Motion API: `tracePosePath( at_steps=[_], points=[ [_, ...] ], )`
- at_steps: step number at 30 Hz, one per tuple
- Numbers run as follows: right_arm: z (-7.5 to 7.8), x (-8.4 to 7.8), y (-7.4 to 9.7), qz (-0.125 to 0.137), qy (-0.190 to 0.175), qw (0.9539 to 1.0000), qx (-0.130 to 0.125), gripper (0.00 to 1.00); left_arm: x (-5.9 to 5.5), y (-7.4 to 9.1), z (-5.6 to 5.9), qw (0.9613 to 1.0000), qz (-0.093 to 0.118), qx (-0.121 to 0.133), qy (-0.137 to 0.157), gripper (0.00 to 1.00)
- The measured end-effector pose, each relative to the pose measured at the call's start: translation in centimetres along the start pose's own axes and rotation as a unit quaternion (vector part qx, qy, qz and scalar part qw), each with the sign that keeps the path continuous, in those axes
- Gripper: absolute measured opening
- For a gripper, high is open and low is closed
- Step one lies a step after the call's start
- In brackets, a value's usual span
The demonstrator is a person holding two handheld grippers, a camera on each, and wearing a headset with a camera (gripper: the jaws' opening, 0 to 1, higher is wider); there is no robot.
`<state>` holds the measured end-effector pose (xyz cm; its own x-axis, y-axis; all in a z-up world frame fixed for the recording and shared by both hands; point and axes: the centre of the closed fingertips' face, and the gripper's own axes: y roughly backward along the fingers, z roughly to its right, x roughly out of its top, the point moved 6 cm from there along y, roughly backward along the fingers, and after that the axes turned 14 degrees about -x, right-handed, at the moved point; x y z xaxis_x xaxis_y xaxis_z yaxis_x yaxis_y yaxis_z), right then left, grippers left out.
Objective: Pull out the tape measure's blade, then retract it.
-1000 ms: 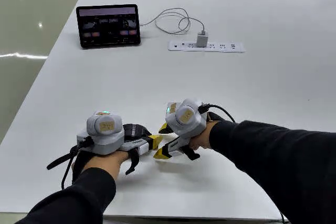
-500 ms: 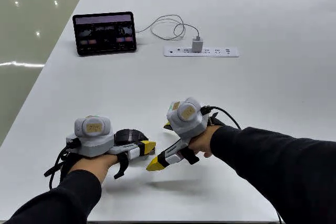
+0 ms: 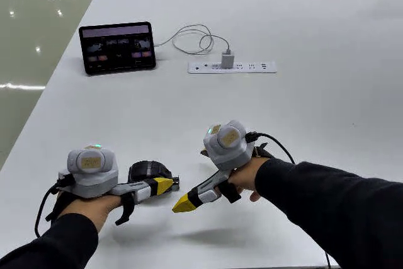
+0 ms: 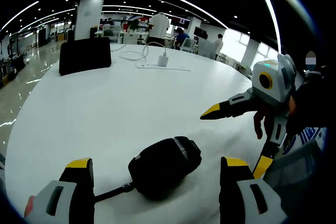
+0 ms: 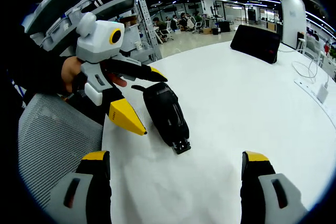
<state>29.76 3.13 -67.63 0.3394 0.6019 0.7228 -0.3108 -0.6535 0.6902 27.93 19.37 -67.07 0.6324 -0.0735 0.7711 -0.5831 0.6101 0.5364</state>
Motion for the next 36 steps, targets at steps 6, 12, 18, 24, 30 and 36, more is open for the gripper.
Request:
tracePosePath(
  at_steps=[6,12,18,24,30,36],
  points=[
    [0.3,-0.9,1.8,0.012,-0.016,0.9996,-0.018,1.0,-0.2,0.4,0.4,0.9997,-0.018,-0.014,-0.011,1.0],
    [0.4,-1.1,3.7,0.037,-0.025,0.9982,-0.041,1.0,0.2,0.7,1.3,0.9988,-0.017,-0.036,-0.028,1.0],
    [1.2,-1.6,5.9,0.061,-0.052,0.9944,-0.069,1.0,0.7,1.4,2.1,0.997,-0.018,-0.063,-0.042,1.0],
    [2.2,-3.5,8.3,0.067,-0.078,0.9903,-0.093,1.0,0.6,2.4,2.0,0.9962,-0.016,-0.069,-0.05,1.0],
    [3.3,-6.3,11.3,0.072,-0.103,0.9842,-0.124,1.0,0.3,3.7,1.4,0.9953,-0.017,-0.075,-0.058,1.0],
    [3.8,-7.9,13.6,0.076,-0.108,0.9806,-0.145,1.0,-0.1,4.9,0.1,0.9955,-0.021,-0.07,-0.06,1.0]
  ],
)
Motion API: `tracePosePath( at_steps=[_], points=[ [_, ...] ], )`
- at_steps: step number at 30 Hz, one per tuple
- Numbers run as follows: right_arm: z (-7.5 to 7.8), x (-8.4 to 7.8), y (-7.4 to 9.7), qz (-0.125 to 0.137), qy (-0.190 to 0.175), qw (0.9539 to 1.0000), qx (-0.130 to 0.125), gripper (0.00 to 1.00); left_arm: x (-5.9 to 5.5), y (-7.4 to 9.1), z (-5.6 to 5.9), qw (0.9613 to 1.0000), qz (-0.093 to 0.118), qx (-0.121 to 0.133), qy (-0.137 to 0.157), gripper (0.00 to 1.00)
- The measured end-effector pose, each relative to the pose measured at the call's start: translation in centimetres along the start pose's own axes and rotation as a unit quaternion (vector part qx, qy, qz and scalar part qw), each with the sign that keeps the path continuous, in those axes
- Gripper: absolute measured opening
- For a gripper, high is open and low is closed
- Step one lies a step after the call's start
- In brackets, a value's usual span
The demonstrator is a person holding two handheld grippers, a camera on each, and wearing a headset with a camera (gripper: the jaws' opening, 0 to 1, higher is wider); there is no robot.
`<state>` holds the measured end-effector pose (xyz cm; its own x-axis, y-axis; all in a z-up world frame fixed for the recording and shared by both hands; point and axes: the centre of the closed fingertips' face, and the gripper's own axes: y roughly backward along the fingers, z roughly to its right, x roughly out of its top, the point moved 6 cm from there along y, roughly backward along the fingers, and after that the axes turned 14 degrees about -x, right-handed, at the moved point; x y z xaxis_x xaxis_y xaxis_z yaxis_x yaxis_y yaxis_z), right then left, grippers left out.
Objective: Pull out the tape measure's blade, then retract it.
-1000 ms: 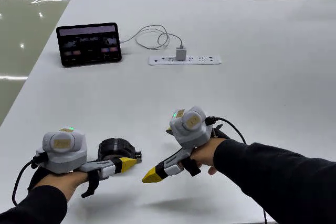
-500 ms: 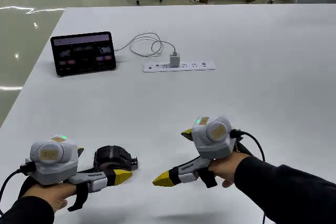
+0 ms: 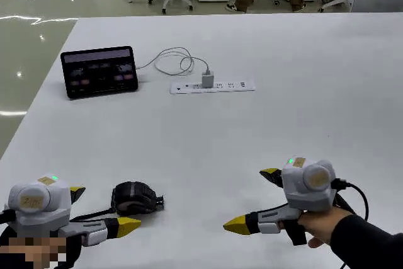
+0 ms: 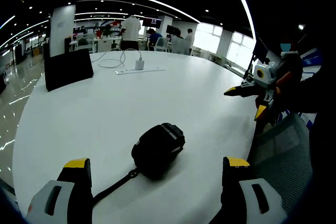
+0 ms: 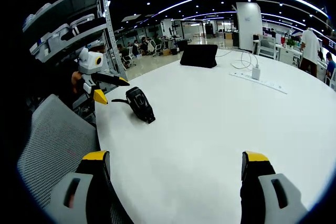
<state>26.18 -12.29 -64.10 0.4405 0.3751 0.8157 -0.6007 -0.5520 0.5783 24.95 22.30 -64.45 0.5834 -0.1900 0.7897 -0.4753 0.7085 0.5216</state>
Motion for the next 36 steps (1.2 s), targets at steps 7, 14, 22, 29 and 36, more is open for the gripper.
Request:
tracePosePath(
  at_steps=[7,14,22,29,36],
  points=[
    [1.2,-0.8,2.4,0.003,0.003,0.9997,-0.023,1.0,-0.5,1.6,0.5,1.0,0.0,-0.004,0.0,1.0],
    [2.4,-2.9,4.8,0.005,-0.006,0.9994,-0.035,1.0,-1.8,2.4,0.6,0.9998,-0.013,-0.008,0.008,1.0],
    [3.5,-4.1,6.9,-0.009,0.003,0.9986,-0.052,1.0,-2.2,3.5,1.1,0.9999,-0.007,-0.009,0.009,1.0],
    [5.0,-4.8,8.6,-0.015,0.0,0.9976,-0.068,1.0,-1.8,3.7,1.1,0.9999,-0.009,-0.009,-0.001,1.0],
    [5.9,-5.7,9.3,-0.023,-0.002,0.9968,-0.077,1.0,-1.9,3.9,1.1,0.9999,-0.008,-0.006,0.005,1.0]
  ],
)
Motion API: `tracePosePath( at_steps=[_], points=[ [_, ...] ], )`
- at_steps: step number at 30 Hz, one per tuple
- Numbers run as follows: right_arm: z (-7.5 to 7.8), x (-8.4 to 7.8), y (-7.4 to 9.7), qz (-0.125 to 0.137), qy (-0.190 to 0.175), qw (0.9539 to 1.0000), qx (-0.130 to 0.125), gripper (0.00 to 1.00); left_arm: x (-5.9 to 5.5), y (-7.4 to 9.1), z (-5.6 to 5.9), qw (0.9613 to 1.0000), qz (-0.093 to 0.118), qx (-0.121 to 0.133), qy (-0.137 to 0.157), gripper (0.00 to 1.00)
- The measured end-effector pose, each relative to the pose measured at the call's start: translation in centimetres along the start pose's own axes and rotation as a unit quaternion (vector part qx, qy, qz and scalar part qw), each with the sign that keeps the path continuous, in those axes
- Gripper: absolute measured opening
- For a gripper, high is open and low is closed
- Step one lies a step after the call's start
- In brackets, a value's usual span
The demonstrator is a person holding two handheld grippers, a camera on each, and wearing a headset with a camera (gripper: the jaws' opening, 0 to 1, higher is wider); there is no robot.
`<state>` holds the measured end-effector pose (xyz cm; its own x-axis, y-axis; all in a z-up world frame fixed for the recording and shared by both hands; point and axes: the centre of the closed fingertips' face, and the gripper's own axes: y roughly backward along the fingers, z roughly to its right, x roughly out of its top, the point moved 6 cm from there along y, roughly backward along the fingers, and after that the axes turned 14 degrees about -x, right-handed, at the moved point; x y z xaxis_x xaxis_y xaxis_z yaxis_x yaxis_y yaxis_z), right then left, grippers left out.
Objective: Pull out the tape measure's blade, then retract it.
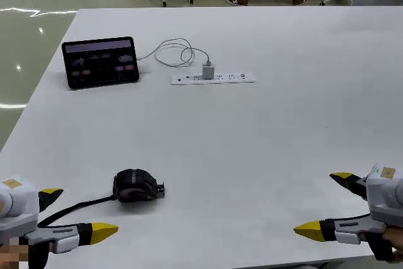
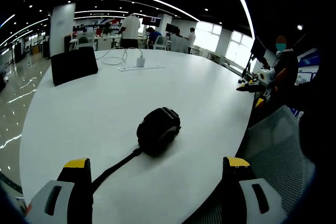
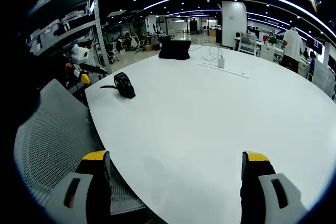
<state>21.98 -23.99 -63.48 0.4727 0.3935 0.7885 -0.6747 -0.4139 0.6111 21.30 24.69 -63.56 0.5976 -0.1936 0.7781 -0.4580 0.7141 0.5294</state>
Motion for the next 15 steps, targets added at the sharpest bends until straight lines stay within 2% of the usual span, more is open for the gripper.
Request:
tracePosePath(
  at_steps=[3,5,12,15],
  points=[
    [-0.07,0.03,0.18,0.001,-0.002,1.0,-0.001,1.0,-0.16,-0.1,0.16,1.0,-0.005,-0.008,0.004,1.0],
    [-0.12,-0.04,0.25,0.001,-0.002,1.0,0.0,1.0,-0.18,-0.06,-0.05,1.0,-0.008,0.003,-0.002,1.0],
    [0.14,-0.68,0.44,-0.006,-0.002,1.0,-0.001,1.0,-0.15,0.22,-0.08,1.0,-0.009,0.001,0.0,1.0],
    [-0.17,-0.36,0.85,-0.006,-0.001,1.0,-0.001,1.0,-0.13,0.36,-0.08,1.0,-0.008,0.002,0.0,1.0]
  ],
)
